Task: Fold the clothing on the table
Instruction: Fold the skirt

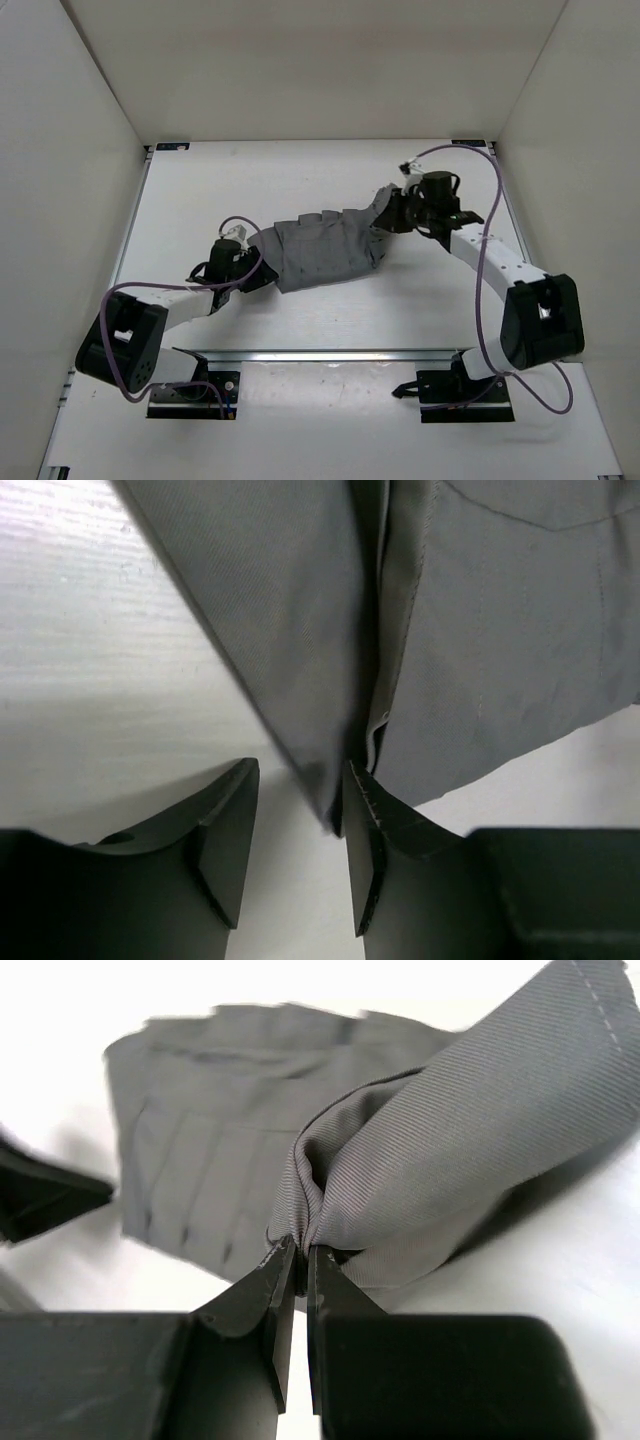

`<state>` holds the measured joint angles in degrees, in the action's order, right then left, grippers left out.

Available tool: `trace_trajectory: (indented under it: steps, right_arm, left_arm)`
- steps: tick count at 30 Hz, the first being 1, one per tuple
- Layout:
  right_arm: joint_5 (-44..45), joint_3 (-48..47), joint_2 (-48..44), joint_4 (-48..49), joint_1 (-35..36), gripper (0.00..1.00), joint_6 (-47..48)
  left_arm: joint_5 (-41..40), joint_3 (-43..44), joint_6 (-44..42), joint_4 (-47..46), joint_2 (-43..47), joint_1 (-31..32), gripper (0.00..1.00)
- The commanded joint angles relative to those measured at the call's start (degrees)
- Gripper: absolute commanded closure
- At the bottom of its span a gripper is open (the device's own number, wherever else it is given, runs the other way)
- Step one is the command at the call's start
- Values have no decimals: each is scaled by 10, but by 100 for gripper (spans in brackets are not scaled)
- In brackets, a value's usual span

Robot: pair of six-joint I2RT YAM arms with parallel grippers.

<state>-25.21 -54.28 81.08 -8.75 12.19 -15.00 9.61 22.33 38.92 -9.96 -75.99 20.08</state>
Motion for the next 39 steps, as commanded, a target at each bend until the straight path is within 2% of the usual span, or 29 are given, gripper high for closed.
trace_trajectory:
  steps: [1, 4, 6, 7, 8, 9, 10, 11, 15, 18, 21, 25, 31, 33, 37, 38, 39]
  right_arm:
    - [-28, -62, 47, 0, 61, 100, 38]
    - [-9, -99, 78, -25, 104, 100, 44]
    - [-26, -104, 99, -19, 125, 100, 41]
    - [-27, -105, 108, -14, 139, 100, 37]
    - [-46, -112, 115, -14, 156, 100, 40]
    - [-47, -117, 118, -12, 167, 100, 42]
    - [-48, -127, 125, -14, 189, 100, 48]
    - [-47, -136, 128, -15, 209, 100, 54]
    - [-74, -173, 169, -10, 258, 100, 52]
    - [-69, -225, 212, -37, 309, 99, 66]
    - [-64, -237, 246, -29, 343, 99, 57]
    - [-74, -217, 278, 7, 366, 100, 37]
    - [-63, -228, 320, 5, 381, 100, 35]
    - [-43, -229, 332, -1, 385, 100, 32]
    - [-8, -208, 327, 31, 378, 100, 20]
    - [-5, -212, 328, 37, 375, 98, 23]
    - [-1, -211, 331, 37, 375, 90, 21]
  left_arm:
    - [-3, 15, 18, -23, -26, 4, 51]
    - [10, 19, 29, -37, -40, 10, 49]
    - [9, 12, 36, -46, -43, 14, 49]
    - [9, 11, 41, -53, -50, 16, 60]
    - [14, 15, 42, -58, -56, 20, 77]
    - [16, 15, 41, -59, -64, 18, 86]
    - [23, 15, 44, -65, -69, 17, 100]
    - [26, 10, 44, -70, -75, 18, 100]
    - [32, -2, 49, -85, -84, 18, 100]
    - [28, -1, 49, -83, -79, 16, 100]
    - [30, -4, 45, -81, -72, 14, 100]
    - [30, -10, 45, -79, -62, 8, 100]
    - [35, -22, 42, -71, -40, -2, 100]
    - [43, -27, 45, -66, -31, -10, 90]
    - [47, -44, 25, -13, 42, -31, 67]
    - [44, -49, 22, 6, 75, -35, 61]
    - [41, -51, 15, 17, 113, -42, 52]
